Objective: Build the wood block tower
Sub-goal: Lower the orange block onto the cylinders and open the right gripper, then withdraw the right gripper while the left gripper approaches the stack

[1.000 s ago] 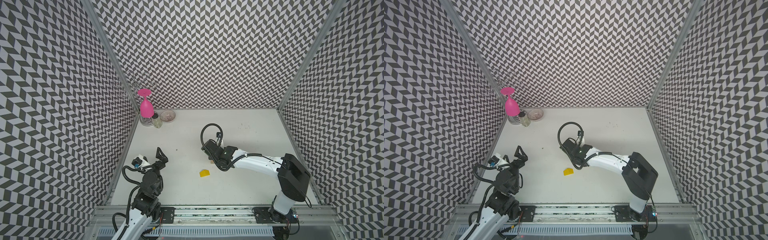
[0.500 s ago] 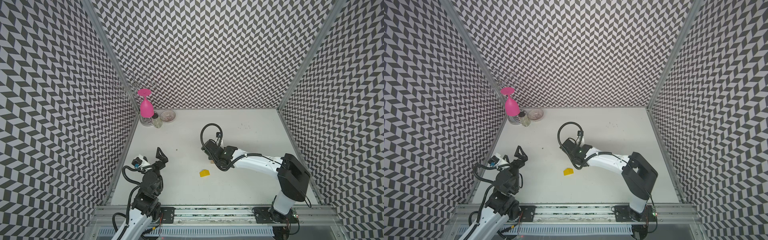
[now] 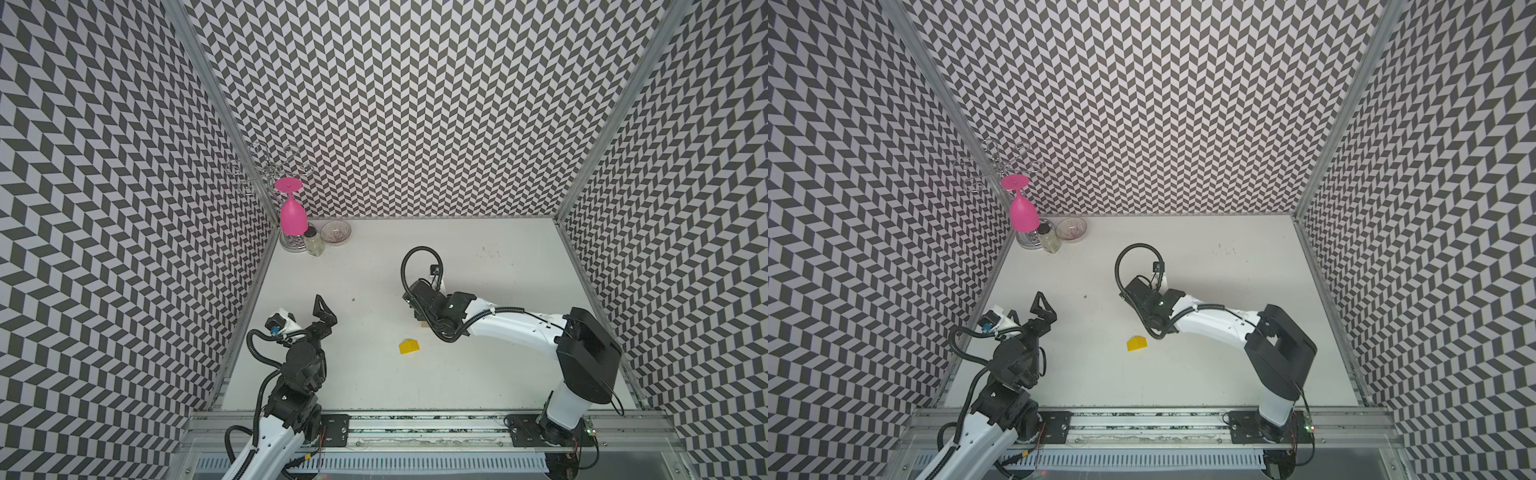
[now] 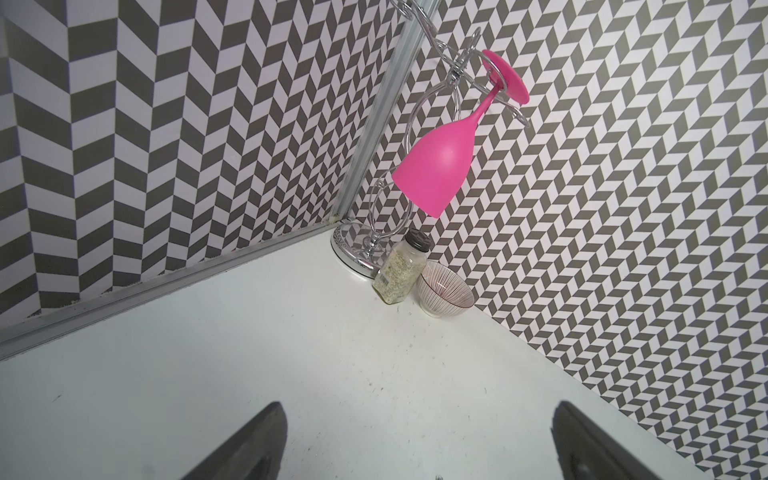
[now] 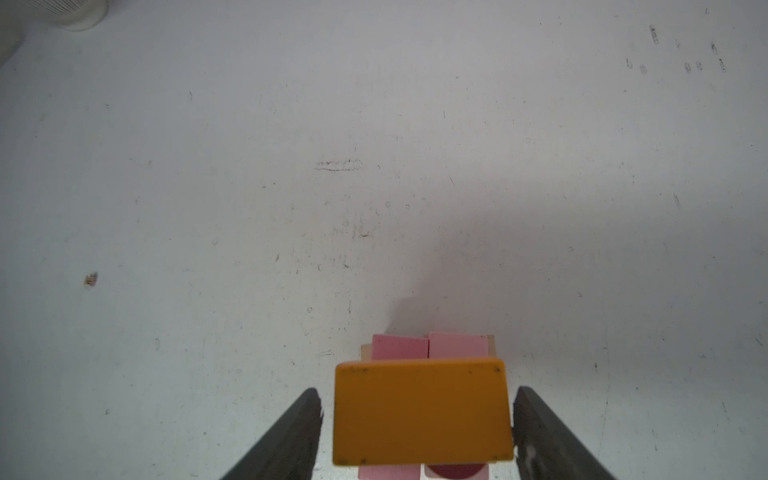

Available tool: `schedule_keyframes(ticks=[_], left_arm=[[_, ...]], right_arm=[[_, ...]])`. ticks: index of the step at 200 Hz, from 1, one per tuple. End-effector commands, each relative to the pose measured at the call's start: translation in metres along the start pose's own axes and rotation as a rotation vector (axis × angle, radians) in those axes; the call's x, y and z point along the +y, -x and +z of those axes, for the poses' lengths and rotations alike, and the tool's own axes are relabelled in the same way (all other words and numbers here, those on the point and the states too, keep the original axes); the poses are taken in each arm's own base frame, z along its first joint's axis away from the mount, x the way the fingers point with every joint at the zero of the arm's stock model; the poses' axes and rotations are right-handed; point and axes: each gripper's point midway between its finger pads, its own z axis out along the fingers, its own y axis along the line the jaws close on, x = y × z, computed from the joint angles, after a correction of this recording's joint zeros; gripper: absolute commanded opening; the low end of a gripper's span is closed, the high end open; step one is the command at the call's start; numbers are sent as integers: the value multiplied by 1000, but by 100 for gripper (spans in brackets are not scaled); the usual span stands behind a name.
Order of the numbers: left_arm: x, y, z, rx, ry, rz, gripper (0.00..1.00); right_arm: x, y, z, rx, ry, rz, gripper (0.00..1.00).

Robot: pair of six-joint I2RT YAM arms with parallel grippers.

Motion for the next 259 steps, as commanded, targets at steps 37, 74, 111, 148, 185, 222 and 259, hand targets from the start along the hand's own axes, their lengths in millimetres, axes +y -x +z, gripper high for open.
schedule_keyframes(ticks=[37, 74, 111, 148, 185, 222, 259], left_arm=[[-73, -31, 5, 238, -310, 35, 96], [-111, -69, -2, 408, -487, 34, 90], [-144, -103, -11, 504, -529, 114, 89], [-167, -138, -14, 581, -535, 180, 86], [-179, -165, -7, 641, -521, 213, 84], [-181, -184, 0, 678, -500, 243, 83], [-185, -202, -1, 715, -505, 273, 82]], right_arm=[[-30, 34, -39, -149, 4, 88, 72], [-72, 41, -51, -264, 10, 192, 68], [-111, 33, -35, -258, 80, 295, 64], [-121, 22, -23, -252, 107, 296, 64], [-114, 12, -6, -210, 138, 274, 63], [-105, 8, 4, -181, 154, 255, 62], [-99, 4, 13, -148, 158, 244, 61]])
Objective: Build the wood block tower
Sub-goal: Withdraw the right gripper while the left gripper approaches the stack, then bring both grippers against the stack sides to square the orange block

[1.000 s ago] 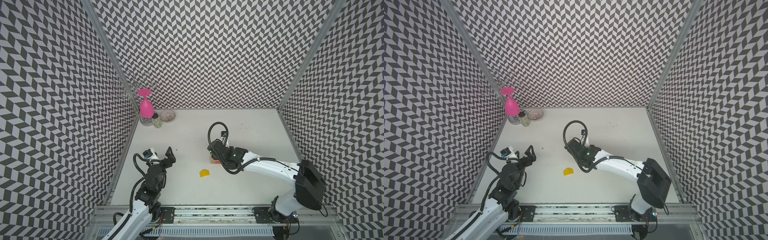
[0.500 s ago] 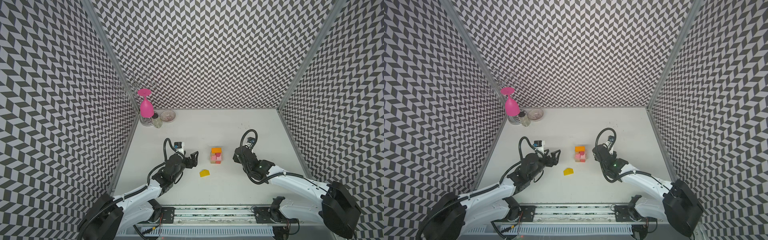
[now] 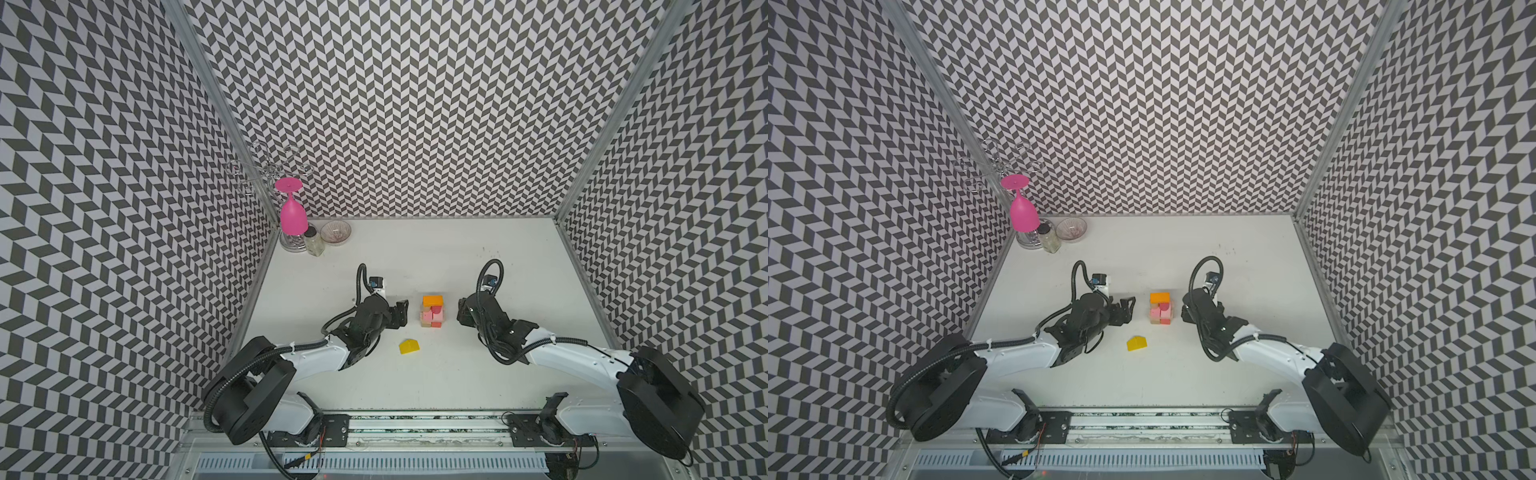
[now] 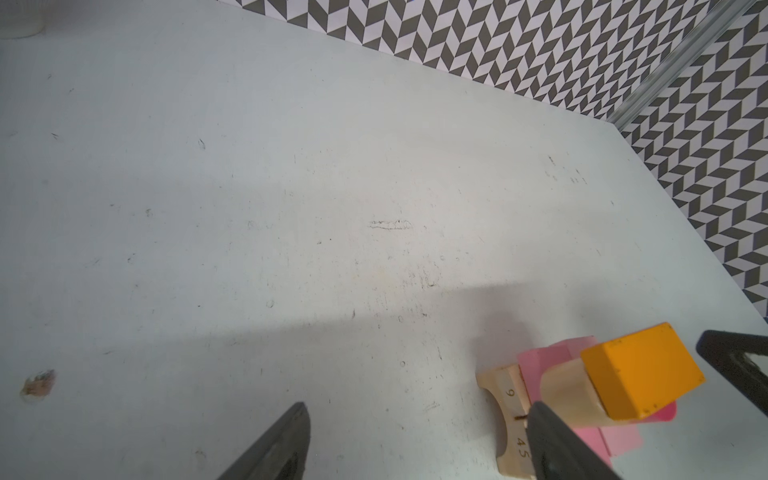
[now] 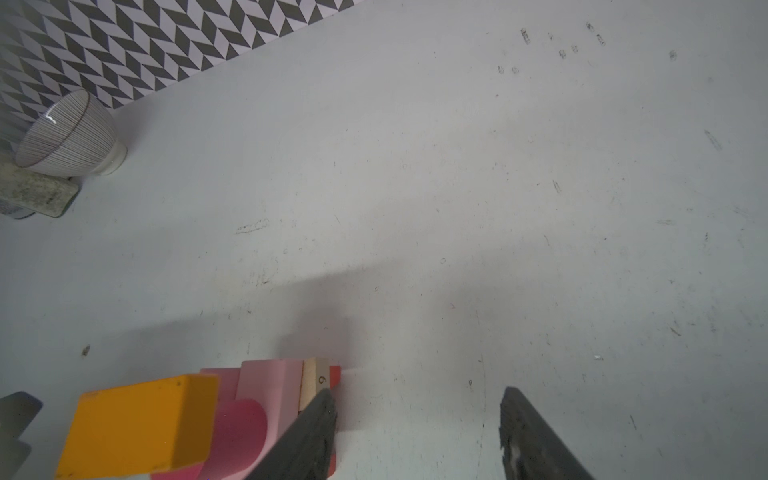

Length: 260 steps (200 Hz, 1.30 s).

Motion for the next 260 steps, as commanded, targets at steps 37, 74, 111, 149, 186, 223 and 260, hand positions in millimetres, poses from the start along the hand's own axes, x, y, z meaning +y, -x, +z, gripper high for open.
schedule_keyframes(ticks=[37, 74, 111, 149, 186, 223, 260], left_arm=[[-25, -5, 13, 15, -44, 20, 80], [-39, -13, 14, 28, -56, 41, 79], [-41, -18, 21, 46, -46, 49, 77], [-43, -17, 21, 44, -47, 50, 77], [-43, -16, 18, 34, -42, 52, 77], [-28, -10, 19, 8, 30, 51, 78], [-23, 5, 21, -25, 43, 45, 79]], right_arm=[[19, 3, 10, 27, 41, 0, 59], [19, 0, 14, 40, 40, -3, 59], [19, -1, 12, 40, 47, -6, 59], [20, 0, 12, 39, 53, -7, 59], [22, -2, 14, 48, 59, -11, 59], [24, -2, 15, 53, 60, -12, 58], [25, -3, 14, 56, 72, -9, 58]])
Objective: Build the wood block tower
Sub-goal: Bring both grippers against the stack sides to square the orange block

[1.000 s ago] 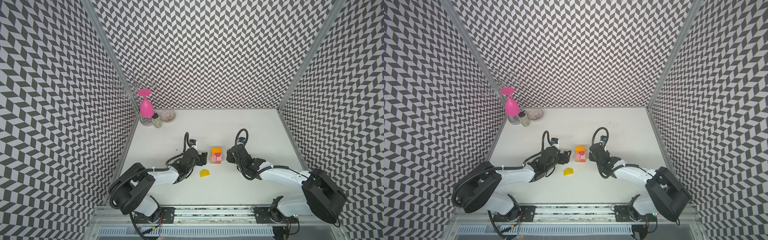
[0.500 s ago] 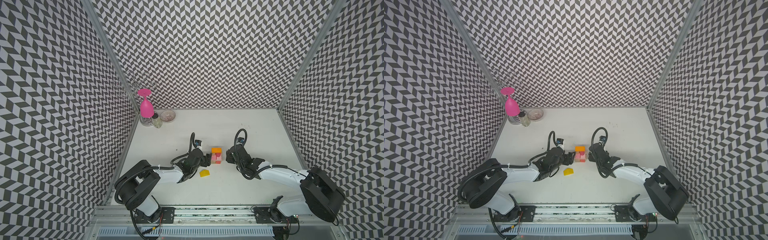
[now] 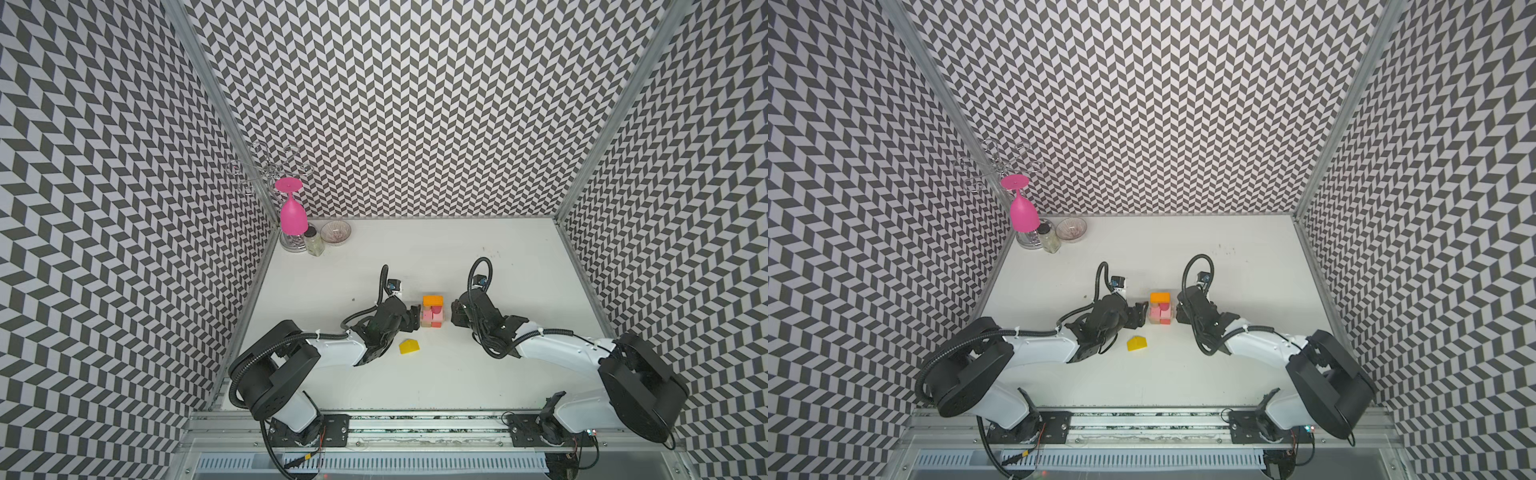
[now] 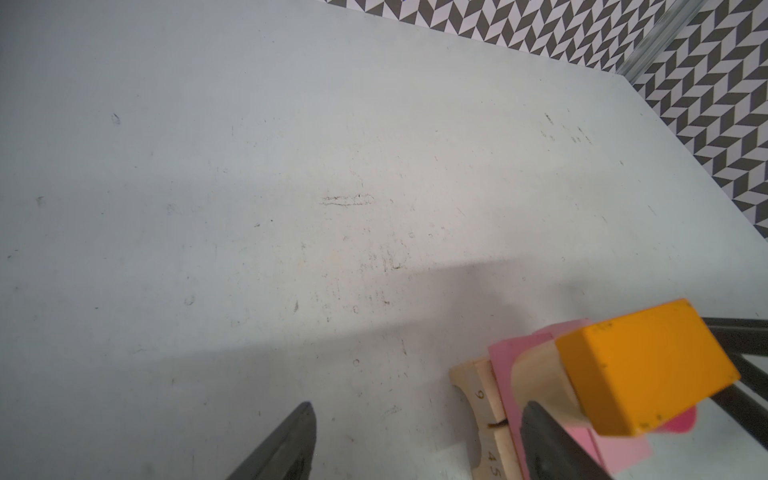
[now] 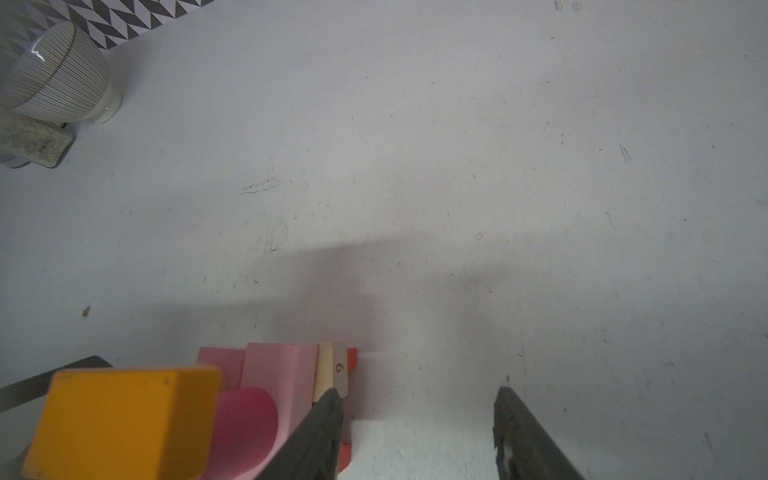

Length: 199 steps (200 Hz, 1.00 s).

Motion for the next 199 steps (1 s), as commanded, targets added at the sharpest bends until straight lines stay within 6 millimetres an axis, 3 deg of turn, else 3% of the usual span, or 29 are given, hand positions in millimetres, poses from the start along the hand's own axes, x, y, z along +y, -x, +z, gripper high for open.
schedule_keyframes(ticks=[1, 85, 199], left_arm=[[3, 24, -1, -61, 24, -16, 79], [-5, 30, 20, -53, -1, 19, 78], [-13, 23, 18, -39, -66, 21, 77]], right_arm=[[11, 13, -1, -31, 40, 19, 58], [20, 11, -2, -24, 91, 17, 58], [21, 10, 0, -17, 94, 16, 58]])
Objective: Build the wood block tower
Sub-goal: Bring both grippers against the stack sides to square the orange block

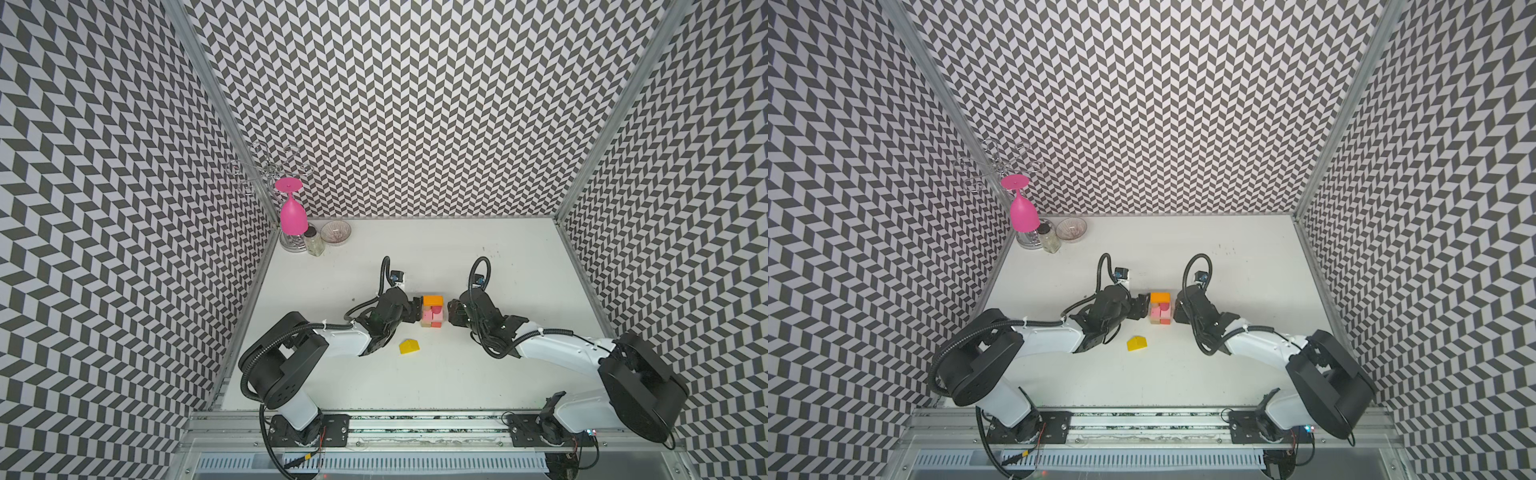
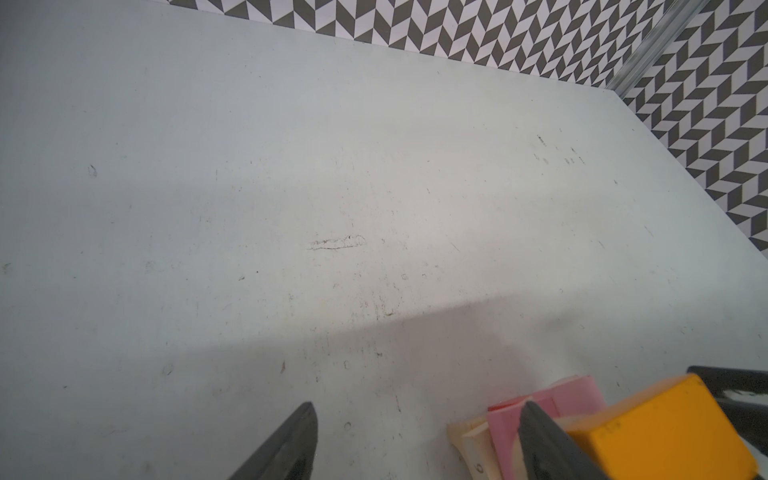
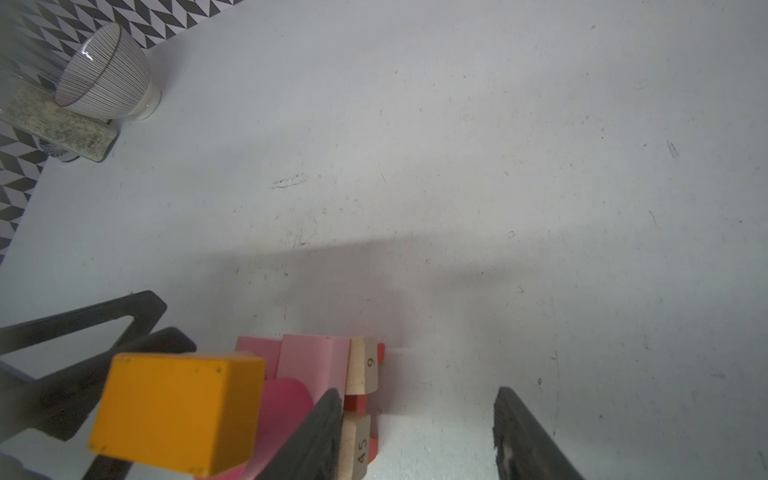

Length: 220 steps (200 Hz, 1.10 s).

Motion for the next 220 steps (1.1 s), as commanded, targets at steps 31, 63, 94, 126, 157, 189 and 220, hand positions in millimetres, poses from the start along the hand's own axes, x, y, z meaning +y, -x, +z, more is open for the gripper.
schedule_keyframes(ticks=[31, 63, 94, 126, 157, 189, 220], left_arm=[[-8, 4, -1, -20, -42, -1, 77], [-6, 4, -4, -27, -41, -6, 77], [-6, 4, -7, -32, -44, -7, 77], [-7, 6, -8, -39, -48, -8, 77], [-5, 5, -10, -44, -46, -9, 77], [-1, 8, -15, -66, -33, -19, 76], [24, 29, -40, -158, 68, -38, 78]], right_arm=[[9, 10, 1, -32, 33, 8, 58], [9, 10, 1, -31, 33, 8, 58], [10, 9, 1, -23, 38, 3, 58], [9, 12, -6, -23, 22, 4, 56], [8, 11, -15, -55, 55, 4, 57], [7, 10, -19, -84, 87, -13, 57], [15, 17, -38, -120, 114, -56, 57]])
